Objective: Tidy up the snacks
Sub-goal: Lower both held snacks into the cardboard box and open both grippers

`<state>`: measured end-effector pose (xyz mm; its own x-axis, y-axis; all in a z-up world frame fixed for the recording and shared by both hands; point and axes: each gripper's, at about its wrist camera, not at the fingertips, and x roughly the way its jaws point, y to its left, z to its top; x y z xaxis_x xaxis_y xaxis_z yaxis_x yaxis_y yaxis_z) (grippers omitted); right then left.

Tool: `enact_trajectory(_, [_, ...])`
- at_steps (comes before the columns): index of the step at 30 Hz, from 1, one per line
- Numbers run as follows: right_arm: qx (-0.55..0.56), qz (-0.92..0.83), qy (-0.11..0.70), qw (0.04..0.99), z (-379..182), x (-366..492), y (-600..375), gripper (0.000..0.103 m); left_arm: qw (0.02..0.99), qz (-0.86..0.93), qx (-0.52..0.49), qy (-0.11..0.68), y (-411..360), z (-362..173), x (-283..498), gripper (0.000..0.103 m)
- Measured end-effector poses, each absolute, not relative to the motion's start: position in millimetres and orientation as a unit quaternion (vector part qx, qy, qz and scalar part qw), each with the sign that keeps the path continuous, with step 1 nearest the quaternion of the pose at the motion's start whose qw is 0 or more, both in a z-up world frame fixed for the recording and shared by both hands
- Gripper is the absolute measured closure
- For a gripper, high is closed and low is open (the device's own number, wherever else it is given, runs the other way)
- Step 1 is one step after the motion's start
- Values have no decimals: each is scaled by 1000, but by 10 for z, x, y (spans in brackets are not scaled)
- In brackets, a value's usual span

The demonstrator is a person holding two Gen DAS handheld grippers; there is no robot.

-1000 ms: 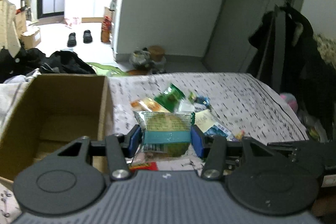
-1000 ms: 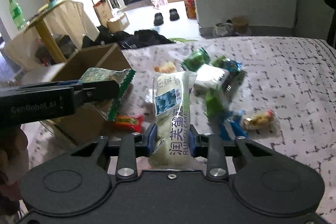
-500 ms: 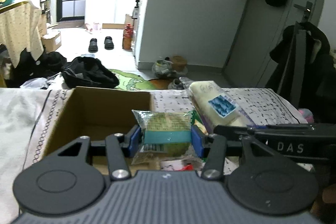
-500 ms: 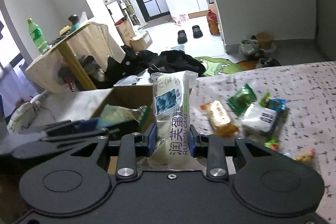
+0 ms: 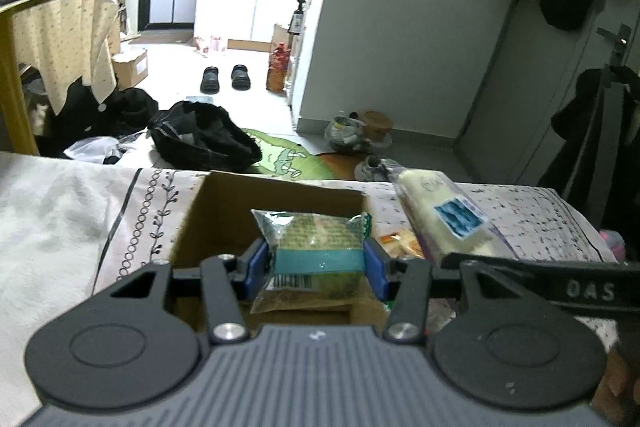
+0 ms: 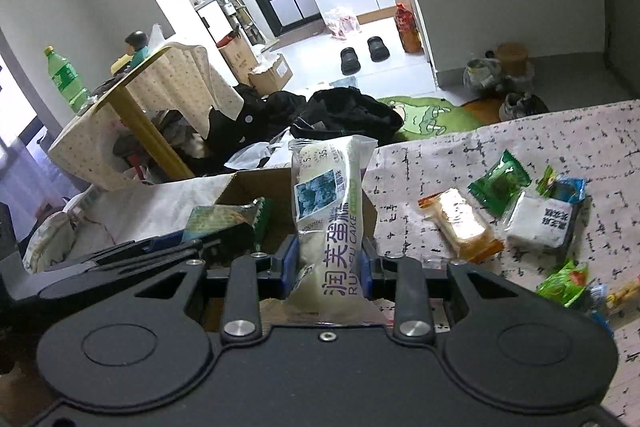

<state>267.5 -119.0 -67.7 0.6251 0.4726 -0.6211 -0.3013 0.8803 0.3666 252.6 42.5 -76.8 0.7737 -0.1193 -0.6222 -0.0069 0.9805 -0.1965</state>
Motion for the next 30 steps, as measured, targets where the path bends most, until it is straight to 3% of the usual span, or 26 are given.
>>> enact_trajectory(12, [131,210,393,886,-763,2839,-980,72,932,-8,-100,349,680,-984,2884,52])
enact_trajectory(21, [131,212,404,880,-836,2945,-734,72,940,13,-122,319,867,-798,2647,37])
enact_trajectory(24, [108,221,387,889,-842,2937,-644,64,940,25,-128,316,895,-738,2517,31])
enact_trajectory(27, [80,199,370,904,-782,2856,-659,33,940,41,-139,309,931,-685,2415,20])
enact_trajectory(30, [94,202,365,904,-739,2780,-792,27,938,46,-148,309,924,-650,2324,12])
